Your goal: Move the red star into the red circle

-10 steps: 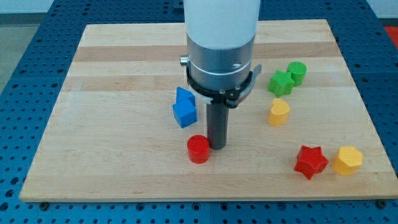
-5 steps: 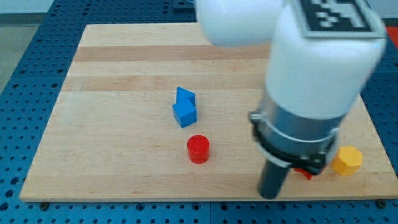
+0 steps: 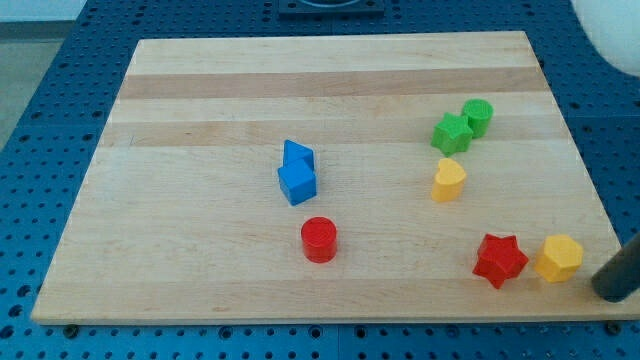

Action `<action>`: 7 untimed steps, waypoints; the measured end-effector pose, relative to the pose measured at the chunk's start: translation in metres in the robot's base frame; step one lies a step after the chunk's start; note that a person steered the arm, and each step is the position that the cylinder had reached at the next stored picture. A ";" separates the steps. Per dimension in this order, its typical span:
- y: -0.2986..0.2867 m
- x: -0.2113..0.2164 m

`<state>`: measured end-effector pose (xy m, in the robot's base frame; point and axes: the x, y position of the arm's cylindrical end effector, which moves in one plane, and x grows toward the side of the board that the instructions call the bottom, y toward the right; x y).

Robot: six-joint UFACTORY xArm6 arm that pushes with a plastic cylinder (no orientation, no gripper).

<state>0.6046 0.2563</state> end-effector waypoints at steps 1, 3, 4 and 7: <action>-0.039 -0.004; -0.102 -0.013; -0.120 -0.021; -0.086 -0.035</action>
<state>0.5699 0.1705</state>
